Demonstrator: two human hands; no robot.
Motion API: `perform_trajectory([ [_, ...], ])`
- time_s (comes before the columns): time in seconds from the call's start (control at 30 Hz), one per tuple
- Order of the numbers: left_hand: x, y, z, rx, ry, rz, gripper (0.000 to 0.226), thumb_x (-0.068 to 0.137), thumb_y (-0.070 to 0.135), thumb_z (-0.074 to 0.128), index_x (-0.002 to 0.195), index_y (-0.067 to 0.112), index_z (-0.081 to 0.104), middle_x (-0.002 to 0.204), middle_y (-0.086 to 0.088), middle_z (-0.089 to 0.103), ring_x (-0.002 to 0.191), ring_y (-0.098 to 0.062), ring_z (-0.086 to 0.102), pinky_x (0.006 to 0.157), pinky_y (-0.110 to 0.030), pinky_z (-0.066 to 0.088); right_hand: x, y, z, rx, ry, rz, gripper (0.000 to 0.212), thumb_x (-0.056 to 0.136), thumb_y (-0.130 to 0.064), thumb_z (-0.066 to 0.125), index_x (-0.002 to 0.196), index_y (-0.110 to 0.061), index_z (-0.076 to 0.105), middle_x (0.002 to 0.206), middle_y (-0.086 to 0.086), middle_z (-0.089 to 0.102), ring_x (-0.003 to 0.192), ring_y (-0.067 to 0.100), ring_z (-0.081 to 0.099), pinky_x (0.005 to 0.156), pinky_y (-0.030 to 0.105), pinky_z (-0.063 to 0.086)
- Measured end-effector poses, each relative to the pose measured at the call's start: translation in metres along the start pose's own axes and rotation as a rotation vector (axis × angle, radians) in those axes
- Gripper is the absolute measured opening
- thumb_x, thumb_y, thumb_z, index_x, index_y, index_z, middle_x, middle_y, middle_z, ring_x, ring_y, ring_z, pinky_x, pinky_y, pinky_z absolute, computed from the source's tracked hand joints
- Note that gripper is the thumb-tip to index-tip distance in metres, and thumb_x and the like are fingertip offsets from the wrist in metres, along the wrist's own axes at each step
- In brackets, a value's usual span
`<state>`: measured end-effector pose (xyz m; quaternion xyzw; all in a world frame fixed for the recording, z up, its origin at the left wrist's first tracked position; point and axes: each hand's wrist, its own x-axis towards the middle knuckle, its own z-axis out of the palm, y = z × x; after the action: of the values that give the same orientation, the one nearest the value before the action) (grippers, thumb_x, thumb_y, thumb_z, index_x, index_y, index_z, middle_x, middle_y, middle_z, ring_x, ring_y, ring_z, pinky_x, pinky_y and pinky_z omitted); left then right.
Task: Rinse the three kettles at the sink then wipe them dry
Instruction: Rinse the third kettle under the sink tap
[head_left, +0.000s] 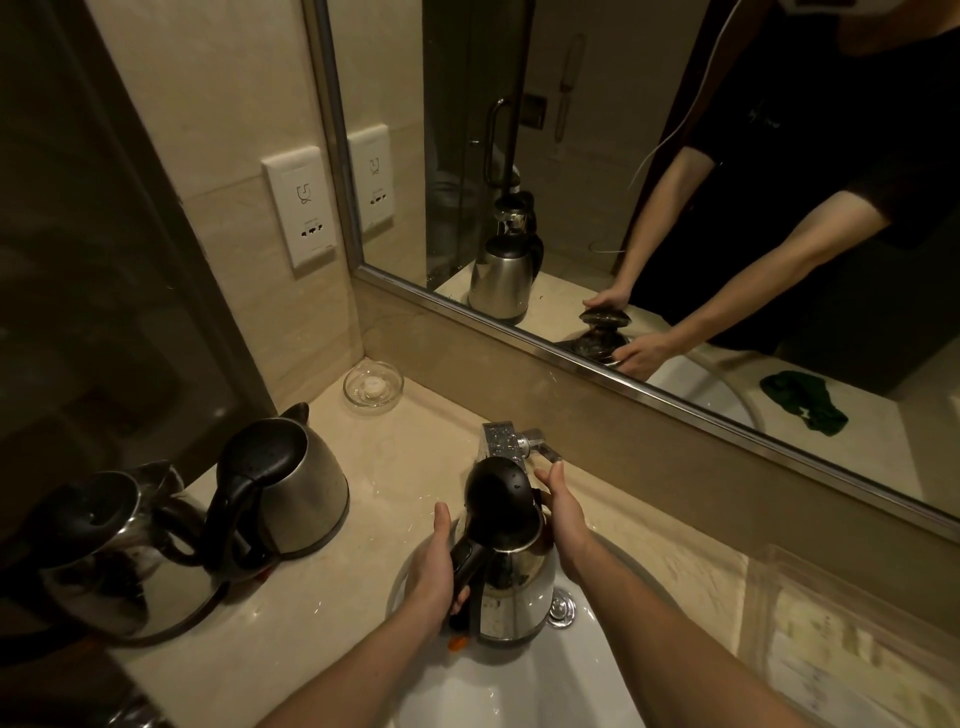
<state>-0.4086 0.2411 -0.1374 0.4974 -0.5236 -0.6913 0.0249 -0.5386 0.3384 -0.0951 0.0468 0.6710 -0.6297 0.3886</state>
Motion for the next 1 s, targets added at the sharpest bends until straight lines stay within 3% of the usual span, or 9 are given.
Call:
perform_trajectory([
  [0.17, 0.0017, 0.0003, -0.0009, 0.007, -0.002, -0.002, 0.086, 0.091, 0.079, 0.025, 0.109, 0.007, 0.069, 0.052, -0.005, 0.056, 0.038, -0.015, 0.053, 0.038, -0.021, 0.038, 0.0008, -0.0006, 0.0007, 0.012, 0.0, 0.01, 0.062, 0.099, -0.059, 0.018, 0.146, -0.026, 0.04, 0.147, 0.014, 0.042, 0.133, 0.034, 0.04, 0.094, 0.041, 0.034],
  [0.47, 0.0016, 0.0007, -0.0012, 0.025, 0.009, 0.03, 0.081, 0.093, 0.076, 0.025, 0.107, 0.01, 0.07, 0.049, -0.004, 0.055, 0.037, -0.015, 0.052, 0.037, -0.022, 0.038, 0.0043, -0.0007, 0.0016, 0.002, 0.011, 0.007, 0.06, 0.1, -0.057, 0.018, 0.146, -0.025, 0.04, 0.145, 0.013, 0.044, 0.132, 0.034, 0.041, 0.089, 0.039, 0.033],
  [0.8, 0.002, 0.0035, -0.0021, 0.05, 0.039, 0.025, 0.079, 0.091, 0.078, 0.026, 0.074, 0.008, 0.06, 0.049, -0.007, 0.054, 0.039, -0.019, 0.051, 0.039, -0.023, 0.038, 0.0036, -0.0006, 0.0039, -0.017, 0.025, 0.01, 0.059, 0.098, -0.06, 0.019, 0.141, -0.028, 0.045, 0.144, 0.014, 0.044, 0.132, 0.035, 0.041, 0.089, 0.04, 0.036],
  [1.0, 0.0035, 0.002, -0.003, 0.059, 0.04, 0.017, 0.081, 0.091, 0.079, 0.025, 0.078, 0.009, 0.064, 0.053, -0.008, 0.056, 0.041, -0.019, 0.053, 0.04, -0.024, 0.04, 0.002, -0.0013, 0.0054, -0.024, 0.026, 0.008, 0.06, 0.099, -0.059, 0.019, 0.142, -0.027, 0.044, 0.146, 0.013, 0.042, 0.133, 0.035, 0.04, 0.09, 0.043, 0.036],
])
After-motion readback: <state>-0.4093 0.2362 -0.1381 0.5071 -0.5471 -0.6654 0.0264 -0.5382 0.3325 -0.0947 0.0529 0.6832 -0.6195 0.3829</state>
